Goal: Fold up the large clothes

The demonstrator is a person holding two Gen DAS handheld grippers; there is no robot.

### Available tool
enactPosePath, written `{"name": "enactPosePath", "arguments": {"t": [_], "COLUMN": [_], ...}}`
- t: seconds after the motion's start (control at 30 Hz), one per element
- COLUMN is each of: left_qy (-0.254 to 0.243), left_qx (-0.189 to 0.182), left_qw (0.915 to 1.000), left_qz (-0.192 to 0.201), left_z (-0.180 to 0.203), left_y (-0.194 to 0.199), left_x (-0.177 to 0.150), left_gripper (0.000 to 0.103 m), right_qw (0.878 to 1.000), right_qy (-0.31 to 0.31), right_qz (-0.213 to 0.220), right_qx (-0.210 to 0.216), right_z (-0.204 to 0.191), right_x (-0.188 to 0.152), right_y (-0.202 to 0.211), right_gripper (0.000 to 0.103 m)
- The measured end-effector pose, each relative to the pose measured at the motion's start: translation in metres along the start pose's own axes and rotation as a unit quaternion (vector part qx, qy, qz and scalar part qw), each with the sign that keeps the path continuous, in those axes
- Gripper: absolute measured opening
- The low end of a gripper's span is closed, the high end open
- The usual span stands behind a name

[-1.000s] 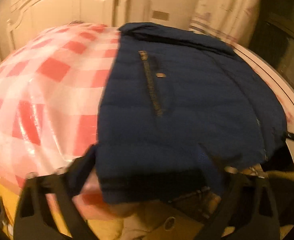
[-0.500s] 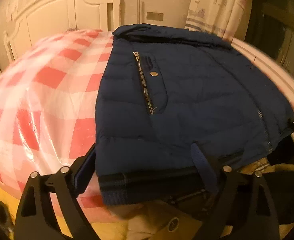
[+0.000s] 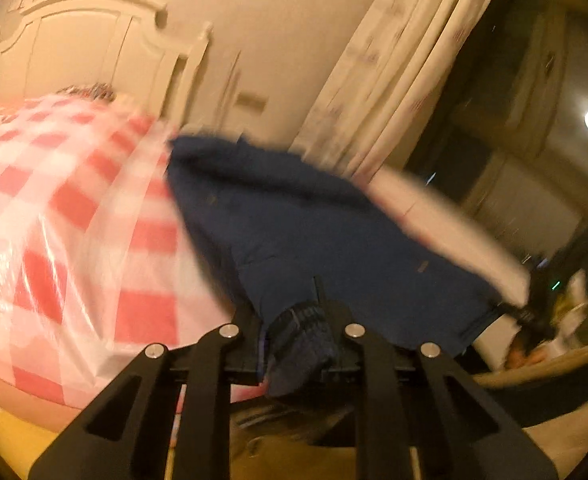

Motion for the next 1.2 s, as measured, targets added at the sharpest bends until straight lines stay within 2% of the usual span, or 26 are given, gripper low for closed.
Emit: {"name": "enactPosePath", "arguments": {"t": [0.13, 0.33, 0.43, 0.5, 0.57, 0.63, 0.73, 0.83, 0.9, 1.0, 1.03, 1.07, 1.1, 1.17, 1.2], "left_qy": [-0.002, -0.017, -0.015, 0.005, 0.028, 0.066, 0.102, 0.144, 0.163, 0.185, 0.192, 0.204, 0.226, 0.256, 0.274], "left_qx": [-0.053, -0.136, -0.156, -0.143, -0.121, -0.096, -0.046, 0.004, 0.034, 0.078, 0.081, 0.086, 0.094, 0.094, 0.085], "left_qw": [0.9963, 0.9785, 0.9718, 0.9745, 0.9783, 0.9820, 0.9866, 0.9867, 0.9848, 0.9795, 0.9778, 0.9737, 0.9661, 0.9568, 0.9533], "left_qz": [0.067, 0.154, 0.177, 0.173, 0.166, 0.149, 0.119, 0.075, 0.050, -0.001, -0.024, -0.052, -0.081, -0.100, -0.095], "left_z": [0.023, 0.054, 0.058, 0.049, 0.037, 0.014, -0.023, -0.063, -0.086, -0.125, -0.135, -0.148, -0.164, -0.182, -0.191], "left_y": [0.045, 0.106, 0.112, 0.093, 0.069, 0.029, -0.022, -0.082, -0.119, -0.176, -0.192, -0.211, -0.227, -0.239, -0.237], "left_x": [0.029, 0.069, 0.089, 0.109, 0.122, 0.138, 0.158, 0.166, 0.168, 0.166, 0.164, 0.160, 0.154, 0.148, 0.149], "left_gripper": [0.017, 0.017, 0.018, 0.019, 0.019, 0.020, 0.022, 0.023, 0.023, 0.025, 0.031, 0.034, 0.039, 0.044, 0.052], "right_qw": [0.996, 0.981, 0.972, 0.971, 0.975, 0.981, 0.992, 0.997, 0.997, 0.991, 0.989, 0.987, 0.984, 0.974, 0.969], "right_qy": [0.042, 0.100, 0.116, 0.120, 0.118, 0.107, 0.060, 0.004, -0.035, -0.079, -0.085, -0.092, -0.117, -0.177, -0.200], "right_qz": [0.066, 0.162, 0.196, 0.199, 0.186, 0.162, 0.113, 0.050, 0.010, -0.031, -0.041, -0.052, -0.065, -0.093, -0.106], "right_qx": [0.031, 0.049, 0.057, 0.055, 0.038, 0.021, -0.016, -0.053, -0.073, -0.102, -0.112, -0.120, -0.121, -0.106, -0.097], "right_z": [-0.038, -0.086, -0.101, -0.104, -0.100, -0.088, -0.054, -0.014, 0.016, 0.055, 0.064, 0.075, 0.092, 0.120, 0.129], "right_x": [0.031, 0.085, 0.106, 0.125, 0.144, 0.166, 0.195, 0.207, 0.209, 0.206, 0.204, 0.202, 0.199, 0.187, 0.181], "right_y": [0.047, 0.108, 0.128, 0.121, 0.098, 0.066, 0.002, -0.065, -0.110, -0.157, -0.168, -0.179, -0.193, -0.214, -0.220], "right_gripper": [0.023, 0.023, 0.023, 0.023, 0.023, 0.023, 0.023, 0.023, 0.023, 0.023, 0.024, 0.024, 0.024, 0.026, 0.028]}}
Point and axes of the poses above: each gripper's, at about its wrist camera, not at the fingertips, and y roughly against the way its jaws point, z to its right, x to its top, the point moved 6 cm from there along -y, roughly the way its jaws point
